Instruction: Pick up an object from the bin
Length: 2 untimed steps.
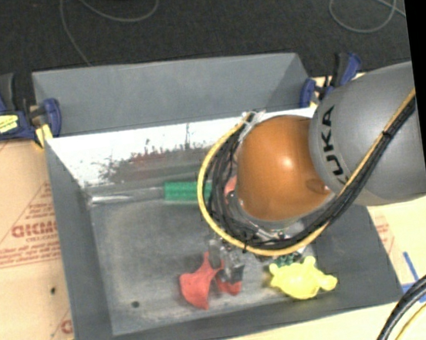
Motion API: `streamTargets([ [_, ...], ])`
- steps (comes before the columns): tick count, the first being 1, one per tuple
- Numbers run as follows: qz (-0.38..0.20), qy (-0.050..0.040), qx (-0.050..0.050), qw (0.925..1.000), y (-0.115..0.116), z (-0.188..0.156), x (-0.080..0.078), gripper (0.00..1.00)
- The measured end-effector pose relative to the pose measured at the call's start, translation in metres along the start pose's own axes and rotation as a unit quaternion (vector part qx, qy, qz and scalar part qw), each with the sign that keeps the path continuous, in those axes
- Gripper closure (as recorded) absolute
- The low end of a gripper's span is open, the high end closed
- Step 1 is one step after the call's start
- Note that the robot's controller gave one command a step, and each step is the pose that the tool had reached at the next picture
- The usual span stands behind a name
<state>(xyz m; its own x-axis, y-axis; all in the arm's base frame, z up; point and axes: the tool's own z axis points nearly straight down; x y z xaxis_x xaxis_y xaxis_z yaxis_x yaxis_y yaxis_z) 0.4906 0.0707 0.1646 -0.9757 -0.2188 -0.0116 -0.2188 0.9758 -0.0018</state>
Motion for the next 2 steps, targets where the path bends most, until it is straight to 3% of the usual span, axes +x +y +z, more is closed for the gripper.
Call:
streamTargets([
  [1,-0.044,-0.0062,0.001,0.999,-0.007,0.011,-0.001,1.0],
  [2,-0.044,0.0061,-0.001,0.999,-0.013,-0.011,0.004,1.0],
])
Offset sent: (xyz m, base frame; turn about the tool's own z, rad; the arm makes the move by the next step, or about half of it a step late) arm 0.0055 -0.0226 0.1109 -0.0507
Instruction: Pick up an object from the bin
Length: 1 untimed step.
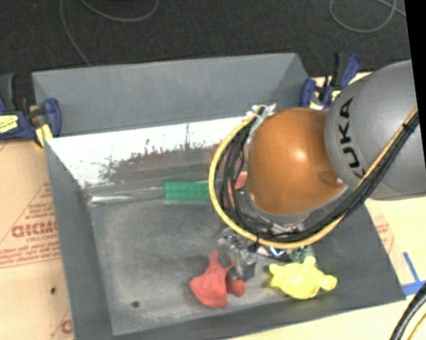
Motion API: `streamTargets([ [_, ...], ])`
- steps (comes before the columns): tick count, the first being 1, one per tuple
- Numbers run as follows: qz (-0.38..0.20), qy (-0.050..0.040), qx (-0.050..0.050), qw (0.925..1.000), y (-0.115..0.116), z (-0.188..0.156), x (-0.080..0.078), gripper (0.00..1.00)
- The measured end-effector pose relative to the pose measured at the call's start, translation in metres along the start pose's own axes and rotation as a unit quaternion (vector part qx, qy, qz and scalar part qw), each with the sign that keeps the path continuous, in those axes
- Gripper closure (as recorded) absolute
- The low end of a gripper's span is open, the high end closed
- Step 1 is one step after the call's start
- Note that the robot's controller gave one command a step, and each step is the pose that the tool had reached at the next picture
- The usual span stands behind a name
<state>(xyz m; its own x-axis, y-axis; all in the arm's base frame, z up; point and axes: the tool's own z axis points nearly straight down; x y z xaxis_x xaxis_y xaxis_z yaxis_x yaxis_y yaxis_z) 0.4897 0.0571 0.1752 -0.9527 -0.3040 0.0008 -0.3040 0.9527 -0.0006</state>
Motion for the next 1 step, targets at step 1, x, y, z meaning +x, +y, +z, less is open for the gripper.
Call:
streamTargets([
  [1,-0.028,-0.0101,0.003,0.9995,0.0062,-0.0706,-0.0122,1.0],
])
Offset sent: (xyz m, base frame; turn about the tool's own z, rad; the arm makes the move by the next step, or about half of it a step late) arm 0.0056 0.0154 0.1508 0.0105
